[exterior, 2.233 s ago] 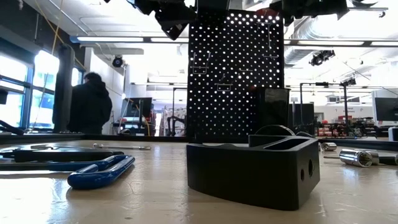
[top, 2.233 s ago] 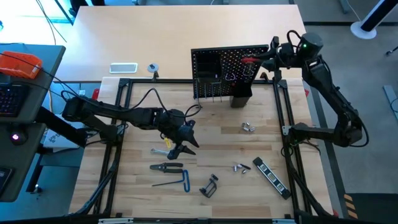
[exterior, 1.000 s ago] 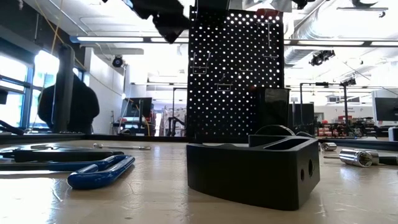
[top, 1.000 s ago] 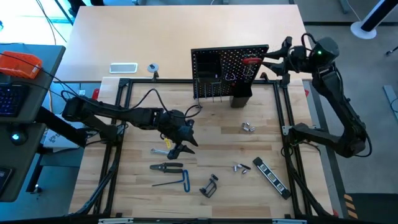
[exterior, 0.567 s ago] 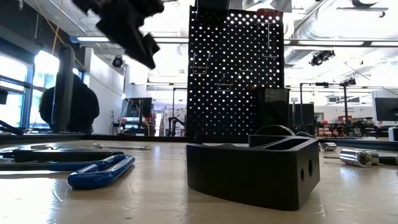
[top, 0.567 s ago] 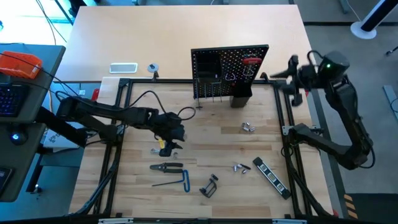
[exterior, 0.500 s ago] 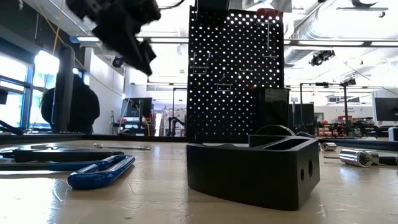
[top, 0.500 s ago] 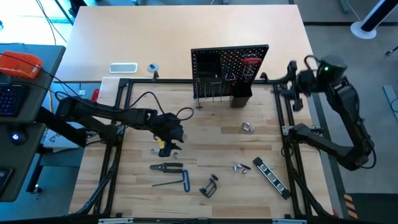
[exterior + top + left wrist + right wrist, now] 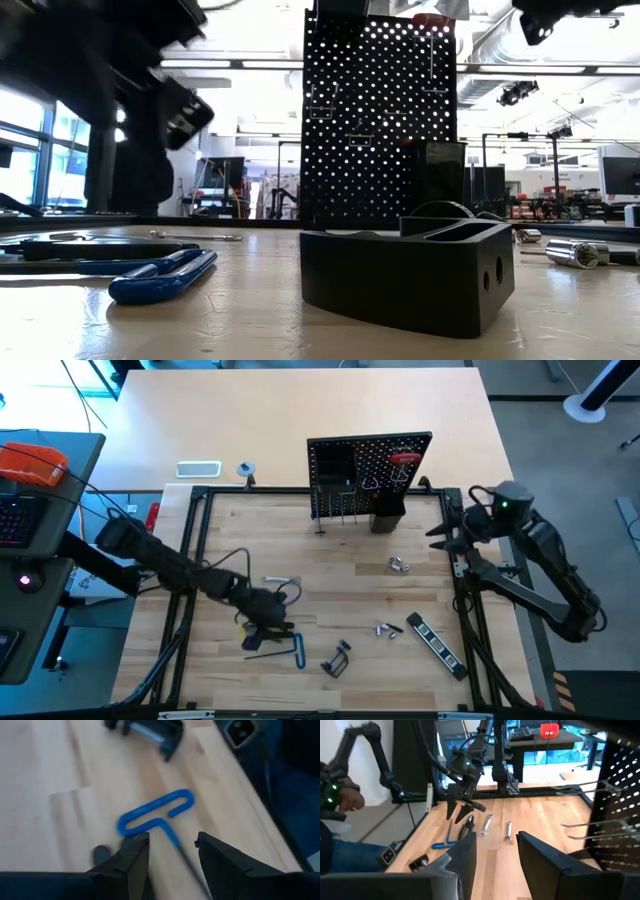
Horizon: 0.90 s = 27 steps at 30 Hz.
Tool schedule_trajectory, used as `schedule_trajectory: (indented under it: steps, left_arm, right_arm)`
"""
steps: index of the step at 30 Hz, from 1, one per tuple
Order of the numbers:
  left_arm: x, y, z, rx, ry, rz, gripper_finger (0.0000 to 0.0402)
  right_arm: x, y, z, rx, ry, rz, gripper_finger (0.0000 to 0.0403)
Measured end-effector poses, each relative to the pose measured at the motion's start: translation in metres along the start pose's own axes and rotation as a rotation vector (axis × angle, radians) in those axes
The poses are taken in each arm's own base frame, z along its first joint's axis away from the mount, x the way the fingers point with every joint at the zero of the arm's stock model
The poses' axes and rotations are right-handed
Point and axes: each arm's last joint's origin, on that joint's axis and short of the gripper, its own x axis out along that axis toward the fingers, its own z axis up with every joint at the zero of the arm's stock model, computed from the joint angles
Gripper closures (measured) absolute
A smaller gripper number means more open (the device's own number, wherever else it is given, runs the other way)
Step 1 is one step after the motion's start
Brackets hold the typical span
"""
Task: Hang tools onto peg board
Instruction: Hang the blue pick tool on the top hook on the peg board
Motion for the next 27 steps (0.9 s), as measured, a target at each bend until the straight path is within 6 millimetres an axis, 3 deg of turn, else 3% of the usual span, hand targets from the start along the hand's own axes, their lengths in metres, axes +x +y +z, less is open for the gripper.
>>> schedule_trajectory:
  steps: [6,11,20,27]
  left_arm:
    - [0.011,-0.039,-0.009,-0.007,0.01,0.017,0.0241]
    - [0.029,-0.057,-0.025,-0.033,0.052,0.067,0.0241]
    - [0.063,-0.057,-0.043,-0.057,0.059,0.339,0.0241]
    - [0.079,-0.054,-0.047,-0.028,0.049,0.416,0.0264]
  right_arm:
    - [0.014,-0.005,-0.028,0.037,-0.047,0.048,0.0263]
    - [0.026,-0.008,-0.043,0.038,-0.068,0.074,0.0263]
    - [0.04,-0.001,-0.048,0.037,-0.09,0.121,0.0263]
    - [0.046,0.006,-0.048,0.026,-0.085,0.119,0.0263]
